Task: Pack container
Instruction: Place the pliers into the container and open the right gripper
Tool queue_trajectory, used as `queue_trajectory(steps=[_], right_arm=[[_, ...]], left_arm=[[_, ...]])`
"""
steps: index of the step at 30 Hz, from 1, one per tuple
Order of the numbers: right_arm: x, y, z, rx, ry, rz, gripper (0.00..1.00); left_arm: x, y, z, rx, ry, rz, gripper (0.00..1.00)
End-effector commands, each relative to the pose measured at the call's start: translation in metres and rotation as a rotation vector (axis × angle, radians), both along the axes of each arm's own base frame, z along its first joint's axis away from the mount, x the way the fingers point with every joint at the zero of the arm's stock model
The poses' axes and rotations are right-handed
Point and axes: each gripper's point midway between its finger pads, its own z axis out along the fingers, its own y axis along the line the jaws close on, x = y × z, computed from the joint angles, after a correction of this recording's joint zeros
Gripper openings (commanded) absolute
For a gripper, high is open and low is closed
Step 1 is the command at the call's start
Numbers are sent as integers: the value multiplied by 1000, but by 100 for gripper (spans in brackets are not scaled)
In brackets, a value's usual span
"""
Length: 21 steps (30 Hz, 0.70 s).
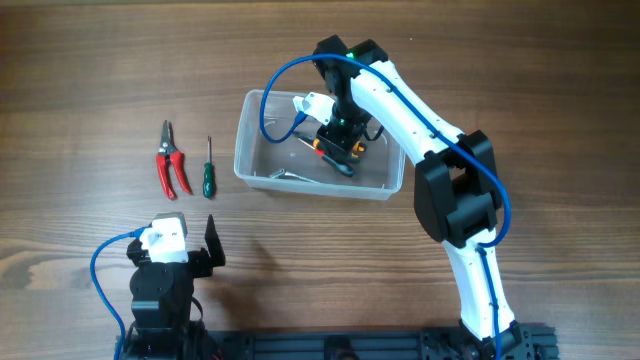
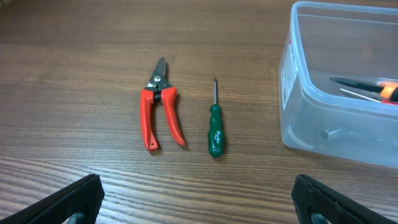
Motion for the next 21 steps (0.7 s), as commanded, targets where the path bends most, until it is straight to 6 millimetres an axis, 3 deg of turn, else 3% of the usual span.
queue_trajectory(steps=[1, 5, 8, 14, 17, 21], right_arm=[[1, 5, 0, 20, 6, -6, 34], [0, 4, 2, 18, 11, -6, 33], [-5, 8, 14, 51, 20, -14, 33], [15, 4, 73, 53, -135, -167, 33], [37, -20, 115, 1, -290, -335, 33], [59, -89, 171, -53, -458, -634, 33]], left_arm=[[0, 2, -1, 19, 0, 4, 100], [0, 2, -1, 19, 0, 4, 100], [0, 2, -1, 19, 0, 4, 100], [0, 2, -1, 19, 0, 4, 100], [0, 2, -1, 19, 0, 4, 100], [0, 2, -1, 19, 0, 4, 100]])
